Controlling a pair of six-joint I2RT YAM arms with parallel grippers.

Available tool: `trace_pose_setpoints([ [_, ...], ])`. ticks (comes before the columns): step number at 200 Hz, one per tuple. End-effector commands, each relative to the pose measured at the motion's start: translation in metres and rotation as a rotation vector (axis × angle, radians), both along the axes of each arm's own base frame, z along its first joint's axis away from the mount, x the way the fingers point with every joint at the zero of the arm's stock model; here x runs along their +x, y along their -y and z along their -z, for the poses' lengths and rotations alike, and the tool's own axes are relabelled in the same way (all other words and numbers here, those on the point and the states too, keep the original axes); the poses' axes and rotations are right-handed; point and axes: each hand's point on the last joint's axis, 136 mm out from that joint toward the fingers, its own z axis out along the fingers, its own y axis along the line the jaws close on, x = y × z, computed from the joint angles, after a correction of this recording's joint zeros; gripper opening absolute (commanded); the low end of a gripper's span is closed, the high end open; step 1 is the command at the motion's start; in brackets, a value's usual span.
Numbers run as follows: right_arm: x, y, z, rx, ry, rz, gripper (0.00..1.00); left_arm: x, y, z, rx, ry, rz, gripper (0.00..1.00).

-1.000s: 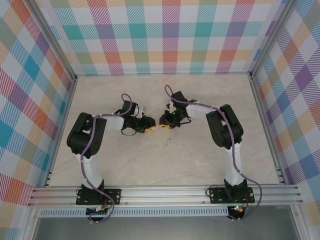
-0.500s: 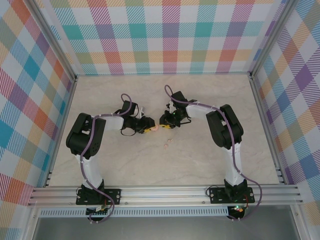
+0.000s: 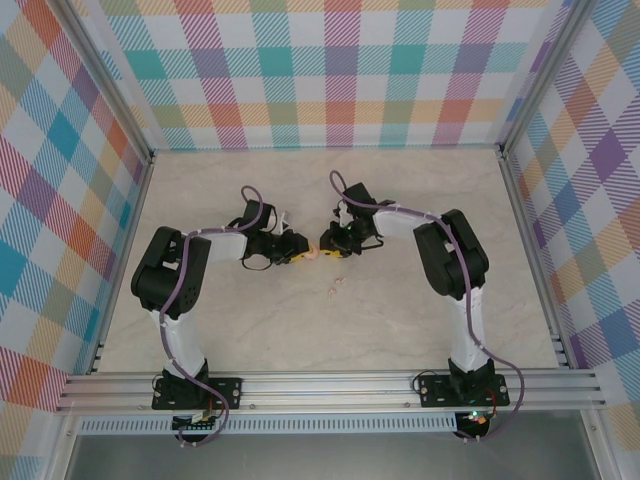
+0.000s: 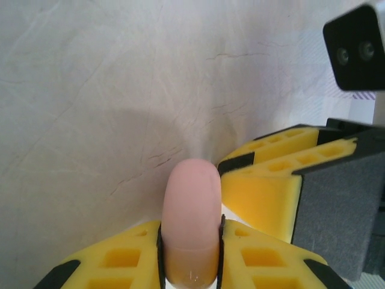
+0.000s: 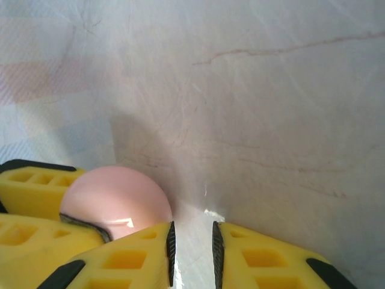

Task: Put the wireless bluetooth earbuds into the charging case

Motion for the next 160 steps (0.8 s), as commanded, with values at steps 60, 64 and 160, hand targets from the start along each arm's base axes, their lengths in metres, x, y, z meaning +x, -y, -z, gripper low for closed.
trace_pose_setpoints([
  [60, 0.002, 0.032, -0.072, 0.121, 0.208, 0.015, 0.32, 0.005, 0.012, -0.037, -0.082, 0.114, 0.05, 0.23],
  [64, 0.001, 0.035, -0.074, 0.125, 0.219, 0.014, 0.32, 0.005, 0.013, -0.041, -0.085, 0.126, 0.059, 0.23],
  [160, -0.051, 0.073, -0.207, 0.31, 0.62, -0.157, 0.46, -0.043, 0.037, -0.193, -0.238, 0.586, 0.342, 0.21],
])
